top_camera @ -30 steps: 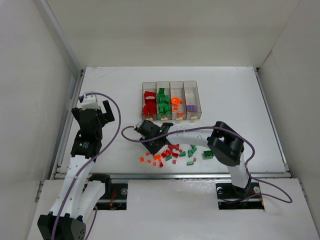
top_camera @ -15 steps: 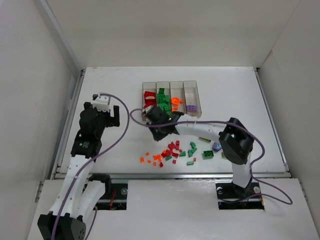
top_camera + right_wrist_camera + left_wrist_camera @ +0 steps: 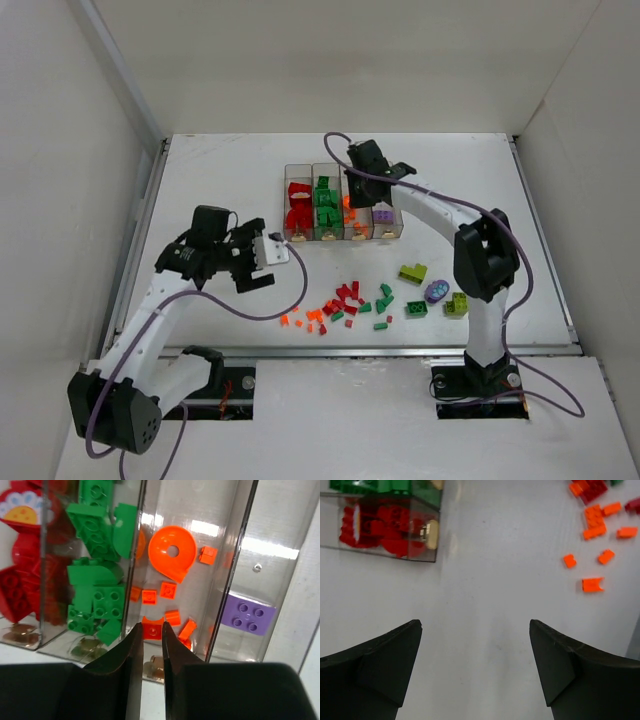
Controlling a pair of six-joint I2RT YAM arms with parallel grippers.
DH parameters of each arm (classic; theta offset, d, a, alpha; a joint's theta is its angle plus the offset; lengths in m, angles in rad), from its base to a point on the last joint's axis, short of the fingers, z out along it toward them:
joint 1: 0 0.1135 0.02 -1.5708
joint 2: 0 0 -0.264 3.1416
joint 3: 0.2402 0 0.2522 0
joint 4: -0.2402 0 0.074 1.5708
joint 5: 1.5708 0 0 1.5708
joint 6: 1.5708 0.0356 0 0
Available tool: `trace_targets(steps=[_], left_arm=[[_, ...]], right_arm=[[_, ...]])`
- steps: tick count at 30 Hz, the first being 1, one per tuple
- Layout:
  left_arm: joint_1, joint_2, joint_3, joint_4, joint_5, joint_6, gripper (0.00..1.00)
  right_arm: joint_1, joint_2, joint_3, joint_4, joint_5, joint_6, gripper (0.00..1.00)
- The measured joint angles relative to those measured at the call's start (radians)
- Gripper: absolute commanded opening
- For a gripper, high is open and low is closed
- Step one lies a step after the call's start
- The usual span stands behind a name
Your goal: Sort the legos into containers by color
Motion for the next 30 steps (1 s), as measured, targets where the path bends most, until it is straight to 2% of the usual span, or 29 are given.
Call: trace_targets(steps=[2, 4, 5, 7, 9, 14, 18, 25, 30], left_arm=[[-0.027, 0.034, 0.017, -0.063, 0.003, 0.107, 0.87], [-0.054, 0.066, 0.026, -0.108, 0.005, 0.182, 0.87], [-0.068, 0.079, 0.029, -0.124, 0.004, 0.21, 0.87], [-0.104, 0.106, 0.035, -0.154, 0.006, 0.255, 0.87], [-0.142, 0.127, 0.036, -0.172, 0.006, 0.286, 0.87], [-0.246, 0.158, 0.036, -0.195, 0.005, 0.324, 0.87], [-0.341, 0.171, 0.005, -0.17, -0.019, 0.31, 0.82], [-0.509, 0.258, -0.101, -0.115, -0.108, 0.208, 0.7], [-0.524, 0.28, -0.157, -0.054, -0.179, 0.188, 0.58]], right_arm=[[-0.009, 0.036, 0.011, -0.002, -0.001, -0.001, 0.13], [-0.013, 0.061, 0.013, -0.01, -0.008, -0.004, 0.31], [-0.013, 0.072, 0.015, -0.014, -0.009, -0.004, 0.51], [-0.018, 0.085, 0.017, -0.022, -0.013, -0.006, 0.61], [-0.021, 0.087, 0.018, -0.028, -0.016, -0.011, 0.64], [-0.026, 0.085, 0.03, -0.029, -0.008, -0.028, 0.64], [-0.026, 0.071, 0.029, -0.03, -0.004, -0.041, 0.64], [-0.025, -0.09, -0.076, -0.017, 0.001, -0.049, 0.65], [-0.025, -0.186, -0.148, 0.019, 0.002, -0.049, 0.65]])
